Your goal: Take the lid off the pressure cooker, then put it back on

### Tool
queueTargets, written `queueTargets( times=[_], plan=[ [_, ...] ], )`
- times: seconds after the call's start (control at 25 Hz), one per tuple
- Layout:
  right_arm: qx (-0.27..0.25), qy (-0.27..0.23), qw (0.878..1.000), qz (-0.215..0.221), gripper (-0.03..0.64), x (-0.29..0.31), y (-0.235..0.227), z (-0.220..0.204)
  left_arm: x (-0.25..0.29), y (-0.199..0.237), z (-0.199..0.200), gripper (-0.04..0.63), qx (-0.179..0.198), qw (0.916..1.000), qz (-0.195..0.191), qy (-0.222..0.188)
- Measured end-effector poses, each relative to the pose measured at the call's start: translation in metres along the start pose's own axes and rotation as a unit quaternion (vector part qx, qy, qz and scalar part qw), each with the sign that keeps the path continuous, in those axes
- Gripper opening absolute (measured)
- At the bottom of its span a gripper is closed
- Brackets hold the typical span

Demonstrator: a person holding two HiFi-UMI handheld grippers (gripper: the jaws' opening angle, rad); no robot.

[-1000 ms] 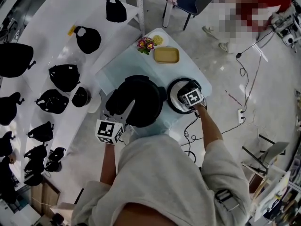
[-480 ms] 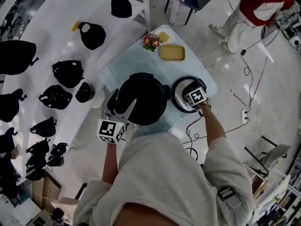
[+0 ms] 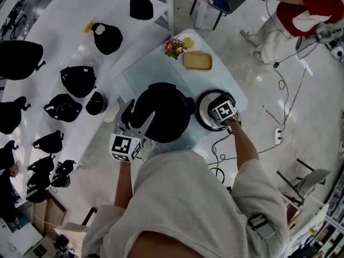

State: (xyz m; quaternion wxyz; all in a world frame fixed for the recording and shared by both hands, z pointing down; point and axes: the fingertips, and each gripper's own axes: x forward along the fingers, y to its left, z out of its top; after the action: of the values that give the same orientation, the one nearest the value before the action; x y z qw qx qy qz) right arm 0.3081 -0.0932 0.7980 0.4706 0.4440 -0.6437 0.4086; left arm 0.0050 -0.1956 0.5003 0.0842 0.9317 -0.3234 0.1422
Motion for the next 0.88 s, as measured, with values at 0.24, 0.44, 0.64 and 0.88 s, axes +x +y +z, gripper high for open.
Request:
queueTargets(
  times=[0.24,0.44,0.64,0.88],
  plan=[
    [0.002,-0.024,1.000,0.007,0.272,-0.030,0.015,-0.003,0.005,0.002,0.007,0.331,0.000,0.9999,-0.009,-0.014],
    [-0.003,-0.038,0.999,0.001,0.272,-0.071,0.028,-0.007,0.014,-0.009,0.009,0.331,0.001,0.9992,-0.035,-0.021],
    [-0.022,-0.050,0.998,0.005,0.272,-0.120,0.045,-0.007,0.019,-0.015,0.010,0.331,0.001,0.9982,-0.053,-0.028],
    [-0.051,-0.062,0.997,-0.011,0.272,-0.162,0.055,-0.004,0.015,-0.015,0.009,0.331,-0.002,0.9976,-0.060,-0.035]
  ],
)
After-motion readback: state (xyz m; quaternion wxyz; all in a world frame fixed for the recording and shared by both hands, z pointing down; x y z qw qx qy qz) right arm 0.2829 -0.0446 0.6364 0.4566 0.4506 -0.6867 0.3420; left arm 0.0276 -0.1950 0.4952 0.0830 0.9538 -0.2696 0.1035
